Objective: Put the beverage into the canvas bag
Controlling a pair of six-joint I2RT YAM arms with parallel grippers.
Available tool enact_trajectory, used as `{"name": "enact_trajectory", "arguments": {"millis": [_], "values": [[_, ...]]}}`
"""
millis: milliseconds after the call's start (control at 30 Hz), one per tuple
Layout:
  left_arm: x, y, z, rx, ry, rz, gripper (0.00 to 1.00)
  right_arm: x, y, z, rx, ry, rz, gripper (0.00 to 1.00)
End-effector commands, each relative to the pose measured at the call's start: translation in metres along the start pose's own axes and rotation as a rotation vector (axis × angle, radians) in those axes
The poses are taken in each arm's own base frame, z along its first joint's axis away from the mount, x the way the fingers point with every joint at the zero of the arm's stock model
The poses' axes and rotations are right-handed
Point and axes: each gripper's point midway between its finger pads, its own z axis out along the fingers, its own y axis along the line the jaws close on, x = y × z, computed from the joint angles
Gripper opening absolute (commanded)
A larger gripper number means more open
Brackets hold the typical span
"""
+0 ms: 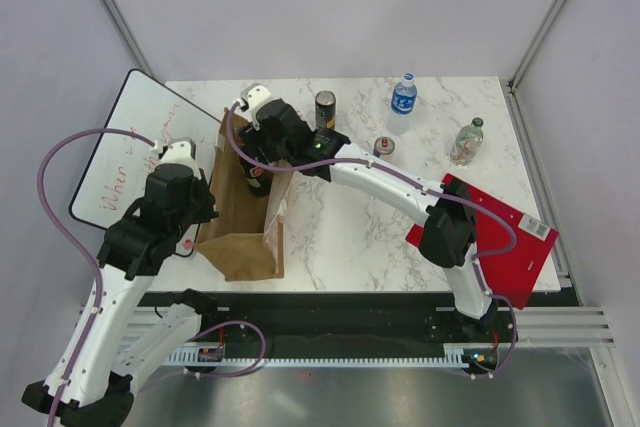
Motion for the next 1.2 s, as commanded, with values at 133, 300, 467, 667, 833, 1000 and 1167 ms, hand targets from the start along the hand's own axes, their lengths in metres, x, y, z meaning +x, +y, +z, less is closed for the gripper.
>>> {"name": "enact_trajectory", "arguments": {"millis": [133, 300, 467, 667, 833, 1000, 1167], "values": [[0.003, -0.002, 0.004, 0.001, 0.002, -0.028, 0.02, -0.042, -0.008, 0.002, 0.037, -0.173, 0.106, 0.00], [0.003, -0.003, 0.005, 0.004, 0.003, -0.031, 0.02, -0.022, -0.005, 0.012, 0.034, -0.138, 0.132, 0.00], [0.004, -0.002, 0.005, 0.002, 0.005, -0.030, 0.02, -0.008, -0.003, 0.022, 0.032, -0.131, 0.143, 0.00], [0.004, -0.002, 0.005, 0.002, 0.004, -0.031, 0.02, -0.001, -0.003, 0.030, 0.043, -0.137, 0.150, 0.01], [0.005, -0.002, 0.007, -0.003, 0.009, -0.029, 0.02, 0.012, -0.007, 0.036, 0.070, -0.135, 0.167, 0.14], [0.006, -0.003, 0.006, 0.008, 0.006, -0.031, 0.02, 0.023, -0.006, 0.042, 0.070, -0.119, 0.168, 0.26], [0.006, -0.003, 0.006, 0.010, 0.005, -0.030, 0.02, 0.028, -0.007, 0.047, 0.067, -0.109, 0.172, 0.43]]}}
